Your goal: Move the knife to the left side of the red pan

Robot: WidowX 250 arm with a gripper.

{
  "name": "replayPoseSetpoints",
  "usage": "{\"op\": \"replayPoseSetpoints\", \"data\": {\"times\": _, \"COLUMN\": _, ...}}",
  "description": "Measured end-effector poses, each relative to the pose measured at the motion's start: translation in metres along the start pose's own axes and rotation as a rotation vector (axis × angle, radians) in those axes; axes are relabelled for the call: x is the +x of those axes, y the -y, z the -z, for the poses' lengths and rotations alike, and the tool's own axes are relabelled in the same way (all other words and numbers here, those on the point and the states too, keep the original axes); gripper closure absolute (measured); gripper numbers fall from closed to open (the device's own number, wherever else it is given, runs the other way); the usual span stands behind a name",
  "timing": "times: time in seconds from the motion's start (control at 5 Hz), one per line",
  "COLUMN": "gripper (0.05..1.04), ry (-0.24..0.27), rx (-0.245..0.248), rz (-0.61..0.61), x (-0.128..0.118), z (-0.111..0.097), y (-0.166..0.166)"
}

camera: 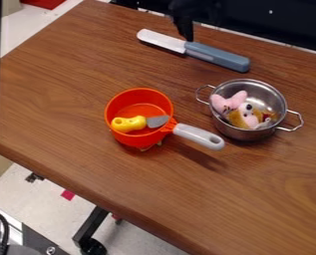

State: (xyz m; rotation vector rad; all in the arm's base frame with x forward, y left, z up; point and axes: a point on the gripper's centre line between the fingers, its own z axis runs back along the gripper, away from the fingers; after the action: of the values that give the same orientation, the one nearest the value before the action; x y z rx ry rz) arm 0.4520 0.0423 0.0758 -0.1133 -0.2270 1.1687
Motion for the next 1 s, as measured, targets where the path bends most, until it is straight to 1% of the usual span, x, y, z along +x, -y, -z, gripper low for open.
{"op": "replayPoseSetpoints", "data": {"times": 0.2, "gripper": 0.085, "ry": 0.008, "rx": 0.098, "rz": -0.083, "x": 0.0, "z": 0.029, "y": 0.001}}
{"op": "replayPoseSetpoints", "data": {"times": 0.4, "gripper": 0.085, "ry": 0.034, "rx": 0.115, "rz": -0.169, "x": 0.001, "z": 0.036, "y": 0.006}}
{"op": "replayPoseSetpoints", "data": {"times": 0.6, "gripper": 0.127, "ry": -0.011, "rx": 0.148, "rz": -0.243, "x": -0.004, "z": 0.04, "y": 0.005}}
{"op": "replayPoseSetpoints", "data": {"times": 0.8, "gripper": 0.392, "ry": -0.025, "rx": 0.143, "rz": -0.281, "x": -0.002, "z": 0.044, "y": 0.001}}
{"op": "replayPoseSetpoints", "data": {"times": 1.0, "gripper": 0.675, "ry": -0.024, "rx": 0.132, "rz": -0.316, "x": -0.001, "z": 0.052, "y": -0.007}}
